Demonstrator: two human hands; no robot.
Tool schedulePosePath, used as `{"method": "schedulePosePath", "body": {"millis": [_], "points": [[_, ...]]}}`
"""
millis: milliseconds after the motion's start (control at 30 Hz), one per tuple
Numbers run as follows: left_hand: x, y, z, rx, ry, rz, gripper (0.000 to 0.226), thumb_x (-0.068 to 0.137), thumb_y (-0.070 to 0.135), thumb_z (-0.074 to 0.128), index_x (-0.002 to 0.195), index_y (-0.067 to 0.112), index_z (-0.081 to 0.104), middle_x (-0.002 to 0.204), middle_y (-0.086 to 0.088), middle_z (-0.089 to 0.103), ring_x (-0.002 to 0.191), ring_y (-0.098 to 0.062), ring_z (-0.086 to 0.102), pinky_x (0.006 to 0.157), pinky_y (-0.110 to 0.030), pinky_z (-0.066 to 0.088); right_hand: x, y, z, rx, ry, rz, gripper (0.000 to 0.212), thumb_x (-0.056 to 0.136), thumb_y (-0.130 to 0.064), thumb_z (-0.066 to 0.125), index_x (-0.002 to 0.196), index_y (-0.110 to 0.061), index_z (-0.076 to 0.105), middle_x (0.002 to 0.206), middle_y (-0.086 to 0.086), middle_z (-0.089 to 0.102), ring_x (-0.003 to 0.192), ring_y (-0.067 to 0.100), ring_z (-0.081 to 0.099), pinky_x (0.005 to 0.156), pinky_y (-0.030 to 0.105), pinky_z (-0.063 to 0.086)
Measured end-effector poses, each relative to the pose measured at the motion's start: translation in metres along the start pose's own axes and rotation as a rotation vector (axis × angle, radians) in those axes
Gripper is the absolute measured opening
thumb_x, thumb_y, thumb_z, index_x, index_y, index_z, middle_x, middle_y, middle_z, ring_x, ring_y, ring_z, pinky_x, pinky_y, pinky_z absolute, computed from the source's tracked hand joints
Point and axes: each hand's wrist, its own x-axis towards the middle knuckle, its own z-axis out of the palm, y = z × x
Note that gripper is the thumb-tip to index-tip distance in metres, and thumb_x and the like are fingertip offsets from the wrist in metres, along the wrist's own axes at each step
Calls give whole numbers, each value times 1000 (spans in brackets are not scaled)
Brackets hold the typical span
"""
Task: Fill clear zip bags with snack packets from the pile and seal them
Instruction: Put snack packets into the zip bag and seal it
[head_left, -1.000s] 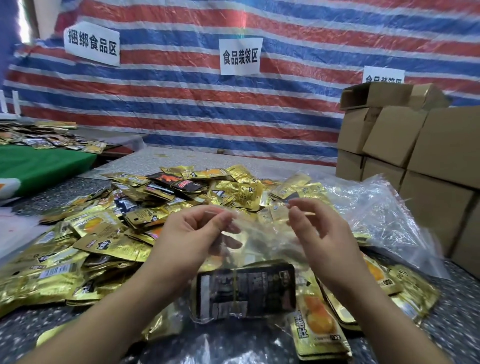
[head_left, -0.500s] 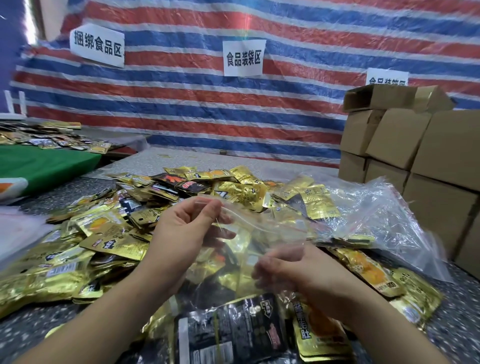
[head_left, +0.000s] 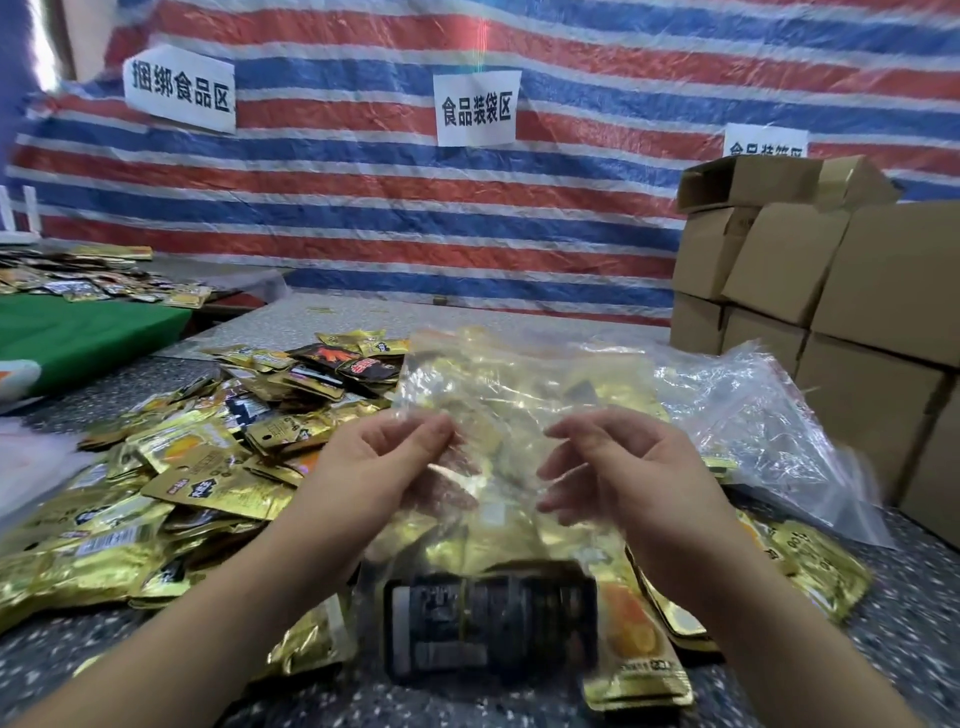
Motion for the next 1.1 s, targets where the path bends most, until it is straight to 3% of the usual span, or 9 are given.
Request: {"method": "schedulePosePath", "body": {"millis": [133,300,433,500,567,633,733,900,1100], "points": [[0,7,-1,-86,-74,29,22,76,36,64,77,19,77,79,-13,73,59,-26,70,51,-27,55,-1,-4,-2,19,-71,9,19,80,-34,61,76,-23,76,70,13,70,53,27,67,45,27,50],[1,9,-3,-105,-44,3,33,73,44,63,82,17,79,81,-15,74,57,-25,70,49,-27,55,0,1,-6,-78,-45,32,28,97,-26,55,79,-20,75,73,14,72,55,24,67,49,27,51],[3,11,-6,-117,-12,7,28,81,32,56,80,12,76,82,-12,75,52,-19,67,44,-24,52,5,-3,-13,-149,2,161,61,85,-66,38,78,-20,77,76,7,75,66,18,72,54,24,53],[4,14,-7,-134,-6,19,26,82,27,55,83,10,75,84,-13,76,55,-21,68,44,-24,52,11,0,-22,-315,172,182,74,92,-68,26,69,-16,74,64,-4,72,56,3,67,51,25,49],[5,16,-9,-159,2,24,24,83,23,54,82,12,75,83,-13,75,57,-26,70,44,-25,52,14,4,-34,-650,258,111,69,101,-59,28,65,-13,64,56,-3,67,51,7,61,53,29,43],[8,16,-13,-153,26,32,22,85,22,53,84,13,74,81,-12,75,58,-27,70,46,-25,53,14,9,-45,-981,195,87,56,102,-51,37,68,-12,60,60,2,63,55,18,57,56,32,42],[12,14,-17,-102,58,38,21,96,16,49,93,9,68,82,-11,75,58,-26,69,46,-25,53,12,12,-57,-1285,42,197,41,98,-48,51,73,-16,60,65,2,63,55,17,55,52,29,40],[13,13,-21,-51,113,34,31,99,21,48,81,15,72,76,-7,73,58,-21,69,46,-24,51,9,9,-59,-1396,-177,373,55,87,-65,56,62,-17,51,52,-4,48,46,15,40,48,28,30],[11,15,-19,-40,79,-7,31,77,45,59,77,16,71,73,-6,72,52,-19,66,47,-23,53,1,13,-51,-1501,-384,555,70,71,-82,59,64,-12,61,49,-8,66,44,6,60,50,24,43]]}}
